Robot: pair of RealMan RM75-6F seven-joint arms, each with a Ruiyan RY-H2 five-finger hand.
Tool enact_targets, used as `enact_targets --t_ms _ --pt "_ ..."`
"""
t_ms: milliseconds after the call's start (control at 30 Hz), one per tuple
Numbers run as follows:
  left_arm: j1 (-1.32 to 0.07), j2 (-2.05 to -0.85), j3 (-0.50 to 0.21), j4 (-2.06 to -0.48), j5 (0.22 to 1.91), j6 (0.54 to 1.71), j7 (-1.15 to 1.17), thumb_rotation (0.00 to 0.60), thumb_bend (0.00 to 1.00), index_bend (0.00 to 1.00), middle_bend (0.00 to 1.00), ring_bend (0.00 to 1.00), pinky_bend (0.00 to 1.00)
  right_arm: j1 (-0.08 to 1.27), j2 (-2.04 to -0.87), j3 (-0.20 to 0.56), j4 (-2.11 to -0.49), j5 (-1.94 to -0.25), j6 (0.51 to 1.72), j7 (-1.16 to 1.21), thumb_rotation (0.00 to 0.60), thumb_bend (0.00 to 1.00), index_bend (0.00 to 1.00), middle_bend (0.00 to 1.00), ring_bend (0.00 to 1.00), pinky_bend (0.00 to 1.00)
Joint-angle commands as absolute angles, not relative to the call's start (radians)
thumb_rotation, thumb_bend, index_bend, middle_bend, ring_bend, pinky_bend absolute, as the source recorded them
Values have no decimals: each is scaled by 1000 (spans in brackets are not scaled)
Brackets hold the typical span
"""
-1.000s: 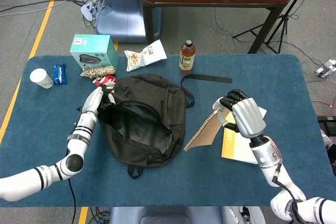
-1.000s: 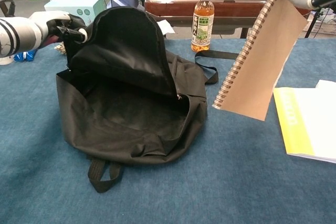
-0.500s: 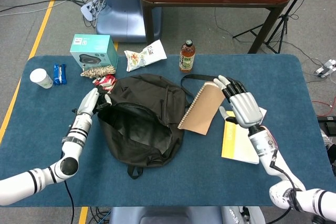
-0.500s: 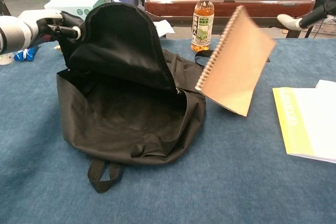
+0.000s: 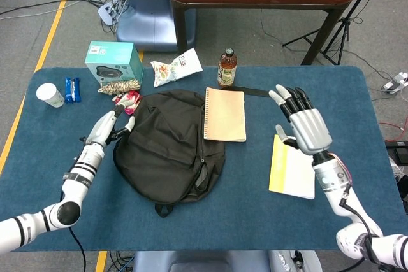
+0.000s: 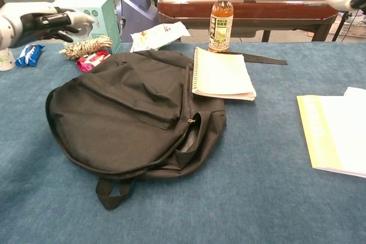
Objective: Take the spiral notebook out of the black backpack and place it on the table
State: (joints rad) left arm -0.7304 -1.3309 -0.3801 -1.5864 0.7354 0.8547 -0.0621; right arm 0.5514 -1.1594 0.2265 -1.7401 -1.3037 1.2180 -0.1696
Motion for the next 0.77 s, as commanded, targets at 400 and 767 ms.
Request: enact_targets --t_ms 400,767 --pt "-514 -1198 -265 -1641 974 1089 -119 600 409 222 11 0 57 379 -1021 95 -1777 -1366 1280 -97 600 487 453 385 314 308" --pt "-319 -1174 -146 -1620 1212 1339 -177 600 403 291 11 0 57 244 -1036 10 -1705 -1488 1412 -10 600 487 508 400 321 318"
